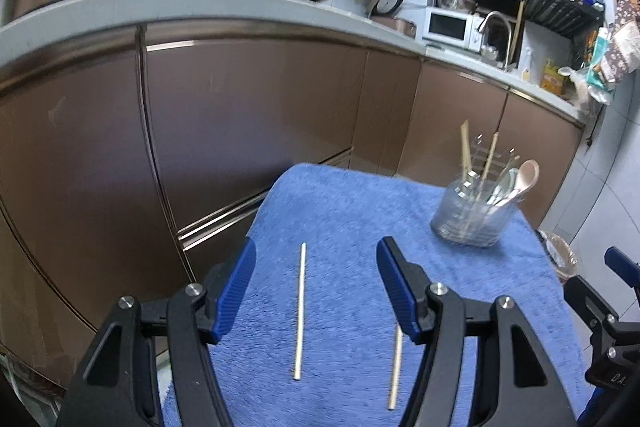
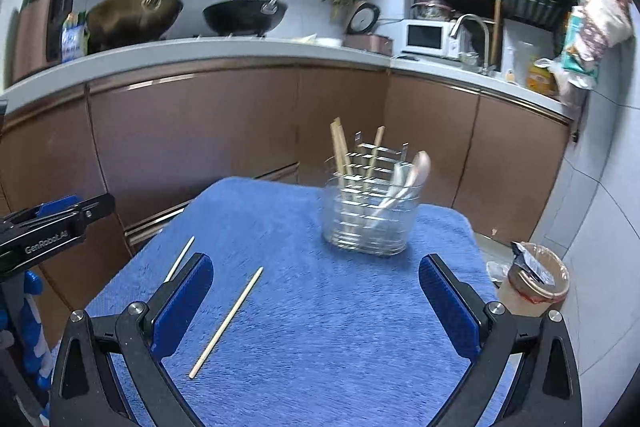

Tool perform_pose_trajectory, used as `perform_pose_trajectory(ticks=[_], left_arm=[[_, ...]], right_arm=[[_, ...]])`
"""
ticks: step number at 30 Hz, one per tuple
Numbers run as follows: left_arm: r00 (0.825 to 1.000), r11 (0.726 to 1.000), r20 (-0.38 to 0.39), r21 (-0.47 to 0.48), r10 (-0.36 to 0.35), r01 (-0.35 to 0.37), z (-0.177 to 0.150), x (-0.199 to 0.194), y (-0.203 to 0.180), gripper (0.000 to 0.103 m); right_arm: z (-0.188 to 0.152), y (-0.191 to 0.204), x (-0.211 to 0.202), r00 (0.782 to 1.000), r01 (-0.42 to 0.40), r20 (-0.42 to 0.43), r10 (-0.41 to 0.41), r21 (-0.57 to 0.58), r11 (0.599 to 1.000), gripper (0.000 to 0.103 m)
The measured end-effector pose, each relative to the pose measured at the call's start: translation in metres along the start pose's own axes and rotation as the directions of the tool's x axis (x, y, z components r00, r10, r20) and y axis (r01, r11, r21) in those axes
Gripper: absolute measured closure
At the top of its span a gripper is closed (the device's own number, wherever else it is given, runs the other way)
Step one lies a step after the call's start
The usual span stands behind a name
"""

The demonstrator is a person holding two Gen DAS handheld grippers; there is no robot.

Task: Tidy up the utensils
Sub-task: 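Move both open tools back toward the last two chopsticks on the towel, then grasp a chopstick with the right tool while the left tool grasps the other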

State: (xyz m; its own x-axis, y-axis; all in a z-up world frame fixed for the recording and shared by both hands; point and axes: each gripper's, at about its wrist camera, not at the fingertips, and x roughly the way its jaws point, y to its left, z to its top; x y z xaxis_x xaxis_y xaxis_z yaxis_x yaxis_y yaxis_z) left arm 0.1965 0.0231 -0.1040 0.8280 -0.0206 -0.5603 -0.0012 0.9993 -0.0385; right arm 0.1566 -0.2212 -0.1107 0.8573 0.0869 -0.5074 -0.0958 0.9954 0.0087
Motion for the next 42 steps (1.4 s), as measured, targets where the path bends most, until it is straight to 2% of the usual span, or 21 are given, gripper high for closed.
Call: perform_pose_trajectory(ticks=[4, 8, 10, 11, 16, 23, 25, 29, 31, 34, 38, 42], left_arm=[[0.998, 1.0, -0.066, -0.008, -0.014, 0.014, 0.001, 0.026, 0.01, 0.042], [0.985, 0.998, -0.165, -0.011, -0.058, 0.057, 0.005, 0.057, 0.018, 0.042], [0.967, 0.997, -0.243, -0.012, -0.08, 0.079, 0.008, 0.081, 0.021, 0.042], [0.958, 0.996, -0.274, -0.013, -0.087, 0.087, 0.008, 0.091, 0.022, 0.042], [0.892, 0.989, -0.428, -0.053, -0.147, 0.137, 0.008, 0.146, 0.026, 0.043], [0.817, 0.992, -0.565, -0.016, -0.115, 0.128, -0.001, 0.199, 0.024, 0.044], [0.804, 0.992, -0.585, -0.006, -0.108, 0.129, -0.004, 0.207, 0.024, 0.048], [0.769, 0.992, -0.631, -0.006, -0.1, 0.124, -0.012, 0.221, 0.027, 0.066], [0.772, 0.993, -0.63, 0.017, -0.083, 0.12, -0.013, 0.222, 0.027, 0.067], [0.77, 0.992, -0.636, 0.055, -0.051, 0.112, -0.013, 0.223, 0.024, 0.072], [0.77, 0.99, -0.638, 0.103, -0.005, 0.092, -0.014, 0.225, 0.017, 0.085], [0.764, 0.992, -0.645, 0.101, 0.008, 0.075, -0.014, 0.228, 0.01, 0.094]], right_arm=[[0.003, 0.013, 0.022, 0.997, -0.049, -0.065, 0.048, -0.013, 0.999, 0.003], [0.007, 0.024, 0.059, 0.972, -0.129, -0.193, 0.13, 0.016, 0.991, 0.012], [0.009, 0.028, 0.085, 0.941, -0.181, -0.278, 0.192, 0.062, 0.981, 0.026], [0.009, 0.03, 0.098, 0.922, -0.203, -0.318, 0.22, 0.085, 0.975, 0.03], [0.005, 0.042, 0.159, 0.839, -0.234, -0.468, 0.278, 0.15, 0.961, 0.054], [-0.004, 0.045, 0.22, 0.748, -0.211, -0.598, 0.289, 0.199, 0.957, 0.068], [-0.009, 0.047, 0.227, 0.735, -0.203, -0.618, 0.278, 0.191, 0.96, 0.071], [-0.016, 0.055, 0.238, 0.718, -0.192, -0.647, 0.259, 0.174, 0.966, 0.079], [-0.018, 0.057, 0.241, 0.712, -0.191, -0.655, 0.254, 0.167, 0.967, 0.086], [-0.023, 0.063, 0.249, 0.71, -0.178, -0.666, 0.229, 0.145, 0.973, 0.09], [-0.025, 0.063, 0.251, 0.716, -0.171, -0.662, 0.222, 0.142, 0.975, 0.093], [-0.025, 0.062, 0.252, 0.714, -0.172, -0.661, 0.231, 0.154, 0.973, 0.094]])
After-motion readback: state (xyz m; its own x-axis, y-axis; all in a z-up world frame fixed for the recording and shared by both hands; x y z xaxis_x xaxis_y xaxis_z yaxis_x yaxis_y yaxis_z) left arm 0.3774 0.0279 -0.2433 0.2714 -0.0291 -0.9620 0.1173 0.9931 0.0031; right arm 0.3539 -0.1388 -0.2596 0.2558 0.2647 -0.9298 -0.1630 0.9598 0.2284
